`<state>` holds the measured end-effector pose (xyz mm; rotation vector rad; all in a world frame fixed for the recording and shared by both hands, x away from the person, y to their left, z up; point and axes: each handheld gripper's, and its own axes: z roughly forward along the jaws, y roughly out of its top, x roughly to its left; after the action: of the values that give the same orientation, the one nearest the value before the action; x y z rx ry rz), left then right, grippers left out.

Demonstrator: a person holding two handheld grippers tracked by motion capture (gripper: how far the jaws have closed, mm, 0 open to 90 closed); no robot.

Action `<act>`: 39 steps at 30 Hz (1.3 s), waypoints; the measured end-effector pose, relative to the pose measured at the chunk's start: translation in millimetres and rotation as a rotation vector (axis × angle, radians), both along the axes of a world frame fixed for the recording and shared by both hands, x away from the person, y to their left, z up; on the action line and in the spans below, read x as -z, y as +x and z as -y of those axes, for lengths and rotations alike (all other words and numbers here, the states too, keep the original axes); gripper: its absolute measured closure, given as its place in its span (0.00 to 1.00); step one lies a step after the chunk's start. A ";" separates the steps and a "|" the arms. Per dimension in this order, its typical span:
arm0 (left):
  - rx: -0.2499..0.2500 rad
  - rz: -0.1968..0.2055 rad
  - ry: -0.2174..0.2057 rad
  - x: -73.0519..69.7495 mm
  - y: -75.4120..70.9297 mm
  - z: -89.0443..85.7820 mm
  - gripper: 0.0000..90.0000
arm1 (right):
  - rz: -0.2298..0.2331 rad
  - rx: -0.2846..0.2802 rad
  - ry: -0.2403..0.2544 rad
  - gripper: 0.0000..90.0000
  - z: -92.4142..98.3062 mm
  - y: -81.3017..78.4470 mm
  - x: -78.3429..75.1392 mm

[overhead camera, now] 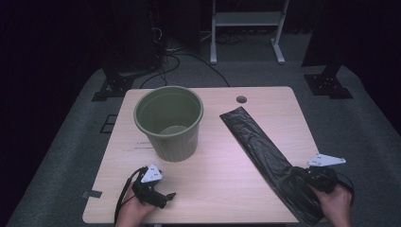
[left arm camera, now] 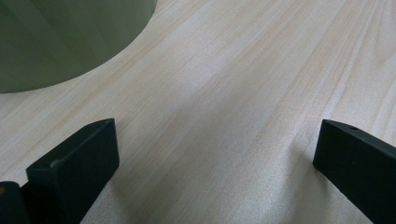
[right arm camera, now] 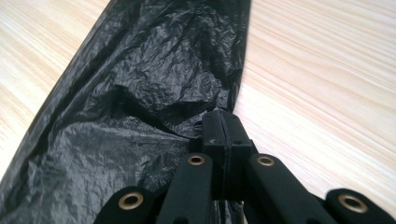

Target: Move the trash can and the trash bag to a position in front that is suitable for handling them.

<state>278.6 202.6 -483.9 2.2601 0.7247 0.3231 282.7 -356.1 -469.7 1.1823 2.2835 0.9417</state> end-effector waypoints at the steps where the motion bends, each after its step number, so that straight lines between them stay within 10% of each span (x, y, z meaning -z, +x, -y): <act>1: 0.000 0.000 0.000 0.0 0.0 0.0 0.00 | 0.002 0.001 0.003 0.95 1.7 -0.6 -0.4; 9: 0.000 0.000 0.000 0.0 0.0 0.0 0.00 | 0.065 -0.005 0.064 0.50 -5.8 -2.0 -17.2; 19: 0.000 0.000 0.000 0.0 0.0 0.0 0.00 | 0.087 -0.041 0.077 0.21 -31.5 13.3 -23.5; 39: 0.001 0.000 0.000 0.0 0.2 0.0 0.00 | 0.051 -0.096 0.082 0.11 -74.0 59.7 -1.8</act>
<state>278.8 202.6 -483.9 2.2603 0.7239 0.3222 342.3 -282.0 -467.9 1.0768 2.2984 1.0978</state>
